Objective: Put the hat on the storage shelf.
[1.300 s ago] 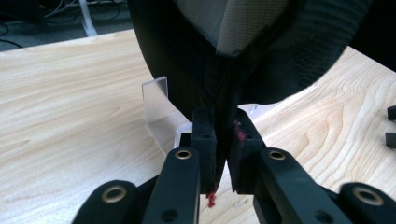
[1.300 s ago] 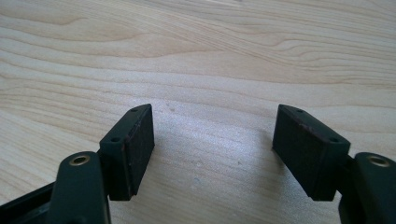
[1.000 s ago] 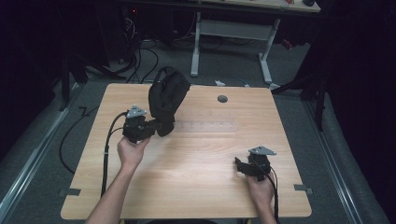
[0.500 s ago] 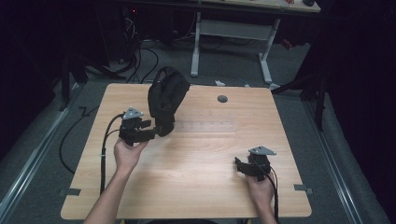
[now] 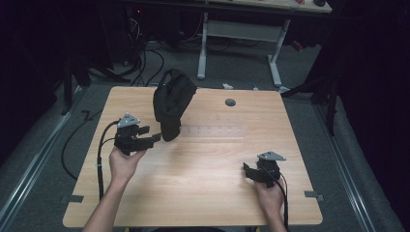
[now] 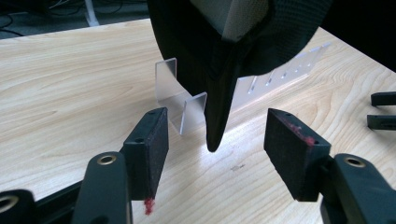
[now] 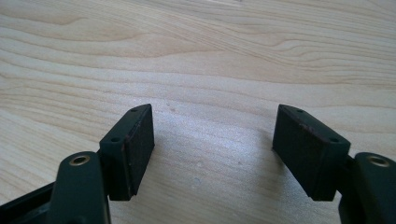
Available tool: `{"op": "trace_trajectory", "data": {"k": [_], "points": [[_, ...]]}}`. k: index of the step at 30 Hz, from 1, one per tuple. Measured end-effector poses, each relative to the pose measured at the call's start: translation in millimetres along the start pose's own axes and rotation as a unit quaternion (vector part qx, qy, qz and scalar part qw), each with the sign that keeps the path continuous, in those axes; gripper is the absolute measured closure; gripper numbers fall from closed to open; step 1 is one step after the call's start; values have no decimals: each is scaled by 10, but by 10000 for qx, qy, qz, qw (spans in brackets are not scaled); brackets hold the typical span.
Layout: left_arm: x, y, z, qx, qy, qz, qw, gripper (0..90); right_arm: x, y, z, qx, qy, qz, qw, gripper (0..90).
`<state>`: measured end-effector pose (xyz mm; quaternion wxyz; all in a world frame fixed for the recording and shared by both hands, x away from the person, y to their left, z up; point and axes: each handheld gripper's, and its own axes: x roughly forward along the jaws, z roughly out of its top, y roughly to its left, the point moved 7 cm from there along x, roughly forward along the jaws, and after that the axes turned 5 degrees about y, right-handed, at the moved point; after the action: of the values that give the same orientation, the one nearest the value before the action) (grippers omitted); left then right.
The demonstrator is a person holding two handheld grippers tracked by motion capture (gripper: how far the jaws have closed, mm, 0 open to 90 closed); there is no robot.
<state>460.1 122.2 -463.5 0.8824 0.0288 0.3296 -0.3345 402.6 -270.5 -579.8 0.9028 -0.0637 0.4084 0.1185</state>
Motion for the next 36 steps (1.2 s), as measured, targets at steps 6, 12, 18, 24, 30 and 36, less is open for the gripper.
{"op": "trace_trajectory", "data": {"k": [6,12,18,24,30,36], "points": [[-72,7,-50,-57,-36,-26,10000,397,0,1,0,-1,1,1,10000,295],[-133,-1,-135,-105,-37,-50,9999,393,0,1,0,-14,-5,2,10000,295],[-163,-22,-202,-141,-39,-80,9999,387,0,2,0,-19,-4,8,10000,295],[-184,-52,-267,-145,-27,-105,9998,384,0,3,0,-15,-3,9,10000,295],[-202,-75,-344,-228,-48,-152,9996,383,0,3,0,-21,-4,8,10000,295],[-183,-110,-426,-259,-15,-193,9995,380,-1,4,0,-17,-2,10,10000,295]]}}
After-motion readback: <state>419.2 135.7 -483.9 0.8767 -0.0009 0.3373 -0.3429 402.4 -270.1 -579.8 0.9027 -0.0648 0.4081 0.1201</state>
